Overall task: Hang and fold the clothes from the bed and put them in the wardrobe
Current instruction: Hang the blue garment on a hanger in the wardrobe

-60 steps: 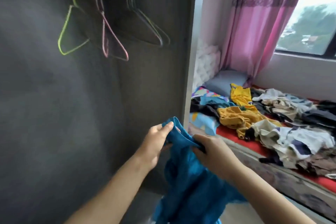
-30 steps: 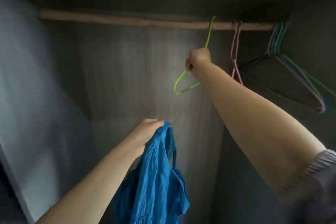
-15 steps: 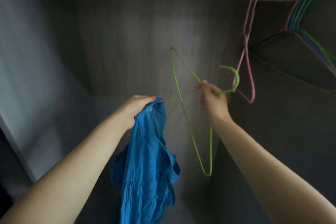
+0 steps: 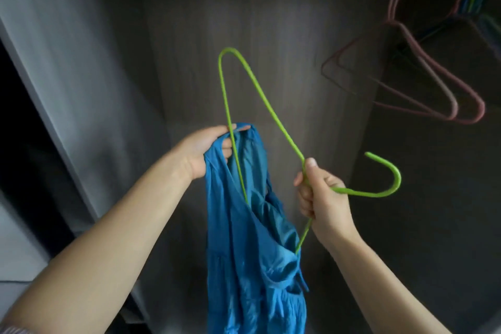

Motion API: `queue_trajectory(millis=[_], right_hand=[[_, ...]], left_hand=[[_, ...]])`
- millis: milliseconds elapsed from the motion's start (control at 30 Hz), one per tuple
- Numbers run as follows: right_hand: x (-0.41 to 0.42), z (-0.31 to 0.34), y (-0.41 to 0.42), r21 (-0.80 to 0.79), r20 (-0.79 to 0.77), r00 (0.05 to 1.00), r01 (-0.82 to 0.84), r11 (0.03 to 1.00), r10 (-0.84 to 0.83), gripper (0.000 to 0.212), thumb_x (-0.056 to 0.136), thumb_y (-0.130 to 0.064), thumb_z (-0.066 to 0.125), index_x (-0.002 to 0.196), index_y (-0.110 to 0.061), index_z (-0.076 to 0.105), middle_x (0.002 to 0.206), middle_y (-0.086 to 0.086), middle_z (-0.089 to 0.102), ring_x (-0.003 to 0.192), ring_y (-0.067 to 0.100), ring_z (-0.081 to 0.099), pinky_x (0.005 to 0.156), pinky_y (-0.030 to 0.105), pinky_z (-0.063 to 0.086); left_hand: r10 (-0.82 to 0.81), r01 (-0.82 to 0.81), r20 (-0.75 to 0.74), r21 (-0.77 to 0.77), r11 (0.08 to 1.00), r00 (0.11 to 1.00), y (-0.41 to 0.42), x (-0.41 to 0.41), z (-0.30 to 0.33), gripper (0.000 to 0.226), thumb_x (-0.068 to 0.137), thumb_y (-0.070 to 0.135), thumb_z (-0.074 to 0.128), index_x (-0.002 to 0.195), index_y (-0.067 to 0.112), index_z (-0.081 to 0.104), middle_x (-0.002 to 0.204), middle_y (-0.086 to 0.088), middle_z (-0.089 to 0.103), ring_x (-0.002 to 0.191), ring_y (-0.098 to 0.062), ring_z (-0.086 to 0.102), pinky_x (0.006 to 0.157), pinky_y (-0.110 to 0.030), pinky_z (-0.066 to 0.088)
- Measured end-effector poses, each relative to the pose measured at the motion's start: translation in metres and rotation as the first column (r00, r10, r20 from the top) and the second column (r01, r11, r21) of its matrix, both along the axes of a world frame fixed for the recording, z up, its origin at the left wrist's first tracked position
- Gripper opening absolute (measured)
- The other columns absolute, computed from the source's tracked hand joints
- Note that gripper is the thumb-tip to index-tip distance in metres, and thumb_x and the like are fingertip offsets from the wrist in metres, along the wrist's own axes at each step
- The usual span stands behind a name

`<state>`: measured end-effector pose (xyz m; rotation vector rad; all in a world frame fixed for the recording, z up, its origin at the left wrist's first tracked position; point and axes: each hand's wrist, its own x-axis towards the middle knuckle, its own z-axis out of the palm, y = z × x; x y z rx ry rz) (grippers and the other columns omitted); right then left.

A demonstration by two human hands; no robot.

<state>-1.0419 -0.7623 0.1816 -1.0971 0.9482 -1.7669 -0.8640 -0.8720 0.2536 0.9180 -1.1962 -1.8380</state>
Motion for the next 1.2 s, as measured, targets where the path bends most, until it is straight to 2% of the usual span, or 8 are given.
queue_trajectory(millis=[167,300,433,600,700,933,1100,1200], right_hand=[[-0.030,-0.011,0.038,0.278,-0.334,0.923,-0.100,0.955,0.194,0.038,0.088,-0.043,0.051,0.071,-0.017,0.072,0.045,-0.004,0.023,0.038,0.010,0.017,0.037,0.015,0.017],[-0.045,0.000,0.066,0.549,-0.547,0.726,-0.063,0.833,0.416,0.035,0.100,-0.028,0.046,0.081,-0.012,0.069,0.042,-0.007,0.028,0.035,0.007,0.020,0.036,0.015,0.019],[-0.045,0.021,0.076,0.636,-0.473,0.746,-0.078,0.768,0.468,0.031,0.102,-0.022,0.040,0.088,-0.009,0.065,0.047,-0.009,0.023,0.037,0.004,0.019,0.035,0.013,0.018],[-0.027,0.050,0.060,0.626,-0.308,0.866,-0.126,0.769,0.393,0.026,0.101,-0.011,0.036,0.094,-0.006,0.060,0.051,-0.006,0.025,0.039,0.005,0.023,0.033,0.014,0.021],[-0.008,0.065,0.036,0.630,-0.211,0.912,-0.150,0.762,0.353,0.019,0.100,-0.009,0.041,0.095,-0.004,0.058,0.051,-0.004,0.034,0.037,0.005,0.033,0.032,0.015,0.030],[0.066,0.127,-0.060,0.471,-0.182,0.924,-0.218,0.855,0.336,0.015,0.097,0.007,0.038,0.092,-0.004,0.048,0.077,0.012,0.064,0.047,0.008,0.063,0.048,0.021,0.053],[0.144,0.180,-0.121,0.229,-0.548,0.768,-0.243,0.942,0.332,0.046,0.096,0.006,0.043,0.140,-0.001,0.030,0.128,0.022,0.053,0.088,0.019,0.067,0.056,0.023,0.056],[0.194,0.218,-0.159,0.088,-0.628,0.730,-0.277,0.957,0.269,0.036,0.097,0.004,0.040,0.132,-0.002,0.035,0.101,0.014,0.060,0.107,0.031,0.064,0.055,0.028,0.055]], left_hand=[[0.190,-0.190,0.021,0.020,0.982,0.982,-0.006,0.029,-0.015,0.026,0.099,0.023,0.042,0.087,0.012,0.062,0.040,0.007,0.051,0.031,-0.005,0.045,0.033,-0.014,0.035],[0.198,-0.207,0.119,0.075,0.975,0.973,-0.005,0.030,-0.046,0.034,0.096,0.032,0.052,0.076,0.018,0.076,0.093,-0.004,0.063,0.082,-0.014,0.059,0.069,-0.031,0.051],[0.143,-0.068,0.380,-0.205,0.976,0.914,0.015,0.007,-0.054,0.042,0.086,0.043,0.064,0.052,0.019,0.069,0.052,0.000,0.051,0.041,-0.008,0.047,0.043,-0.017,0.038],[0.428,0.116,0.668,-0.609,0.785,0.609,0.026,-0.007,-0.055,0.035,0.096,0.039,0.051,0.074,0.013,0.061,0.065,0.000,0.056,0.062,-0.016,0.050,0.055,-0.028,0.032],[0.605,0.045,0.511,-0.786,0.617,0.611,0.046,-0.004,-0.053,0.021,0.096,0.024,0.053,0.084,0.010,0.062,0.079,-0.005,0.064,0.074,-0.020,0.056,0.066,-0.032,0.042],[-0.025,0.379,0.435,-0.755,0.534,0.900,0.098,-0.006,-0.047,0.023,0.098,0.030,0.046,0.077,0.032,0.053,0.073,0.028,0.056,0.070,0.015,0.048,0.068,-0.007,0.036],[0.307,-0.187,0.022,-0.751,0.633,0.951,0.024,0.050,0.009,0.021,0.100,0.019,0.043,0.087,0.008,0.055,0.081,-0.005,0.046,0.080,-0.013,0.040,0.072,-0.028,0.033],[0.453,-0.504,-0.250,-0.600,0.621,0.856,-0.010,0.081,0.053,0.026,0.096,0.033,0.051,0.084,0.012,0.061,0.080,-0.013,0.055,0.081,-0.021,0.050,0.074,-0.034,0.039]])
